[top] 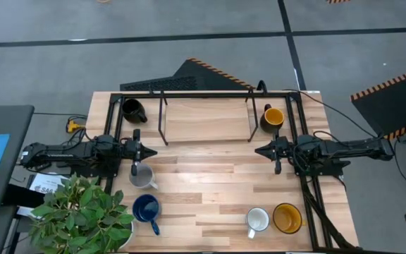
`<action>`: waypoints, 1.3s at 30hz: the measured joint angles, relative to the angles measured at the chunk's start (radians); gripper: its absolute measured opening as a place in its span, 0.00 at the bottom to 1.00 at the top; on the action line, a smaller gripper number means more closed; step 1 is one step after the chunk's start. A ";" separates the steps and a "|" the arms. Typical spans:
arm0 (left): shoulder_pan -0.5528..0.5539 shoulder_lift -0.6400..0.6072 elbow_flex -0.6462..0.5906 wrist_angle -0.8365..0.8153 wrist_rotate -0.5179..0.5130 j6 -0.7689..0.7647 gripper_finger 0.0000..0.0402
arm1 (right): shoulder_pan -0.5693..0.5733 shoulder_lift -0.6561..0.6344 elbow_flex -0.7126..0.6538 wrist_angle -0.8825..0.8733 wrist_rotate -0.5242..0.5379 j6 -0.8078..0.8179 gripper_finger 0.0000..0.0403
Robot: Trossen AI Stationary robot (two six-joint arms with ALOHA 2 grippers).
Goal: Place coffee mugs
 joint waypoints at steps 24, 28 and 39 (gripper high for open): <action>0.000 0.000 0.000 0.000 0.000 0.000 0.00 | 0.000 0.000 0.000 0.000 0.000 0.000 0.12; 0.001 0.000 0.000 0.001 -0.009 0.112 0.00 | 0.000 0.000 0.000 0.000 0.000 0.000 0.12; 0.000 0.000 -0.001 0.171 0.028 -0.092 0.00 | 0.000 0.000 0.000 0.000 0.000 0.000 0.12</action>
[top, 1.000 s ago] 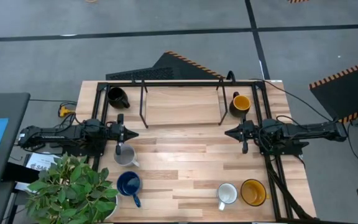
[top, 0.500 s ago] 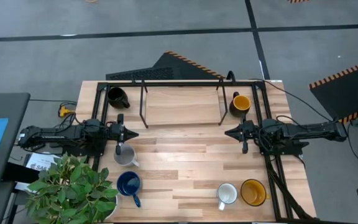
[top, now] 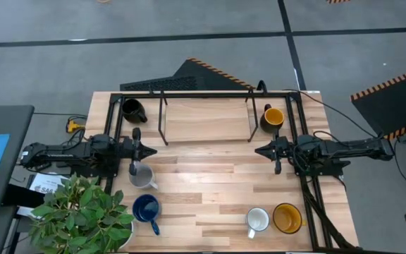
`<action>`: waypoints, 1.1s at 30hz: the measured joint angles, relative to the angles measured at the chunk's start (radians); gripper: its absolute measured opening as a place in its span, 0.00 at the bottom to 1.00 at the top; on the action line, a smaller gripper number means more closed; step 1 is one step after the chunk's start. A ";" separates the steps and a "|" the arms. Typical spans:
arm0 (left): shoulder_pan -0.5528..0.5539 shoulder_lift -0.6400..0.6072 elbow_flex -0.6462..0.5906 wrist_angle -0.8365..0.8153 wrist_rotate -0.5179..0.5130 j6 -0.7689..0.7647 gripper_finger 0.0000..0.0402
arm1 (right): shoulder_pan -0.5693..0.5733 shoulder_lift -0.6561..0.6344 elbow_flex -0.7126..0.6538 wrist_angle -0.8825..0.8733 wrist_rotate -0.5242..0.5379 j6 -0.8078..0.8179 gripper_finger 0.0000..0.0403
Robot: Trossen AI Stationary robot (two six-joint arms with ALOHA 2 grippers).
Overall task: Place coffee mugs
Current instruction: Put the black mug on the shelf
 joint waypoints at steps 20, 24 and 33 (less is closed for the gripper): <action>0.228 0.593 0.885 -0.770 -0.598 -0.042 0.35 | 0.000 0.000 0.000 0.000 0.000 0.000 0.12; 0.406 0.720 1.002 -0.983 -0.496 -0.089 0.41 | 0.000 0.000 0.000 0.000 0.000 0.000 0.12; 0.715 0.887 1.006 -1.099 -0.224 -0.047 0.42 | 0.000 0.000 0.000 0.000 0.000 0.000 0.12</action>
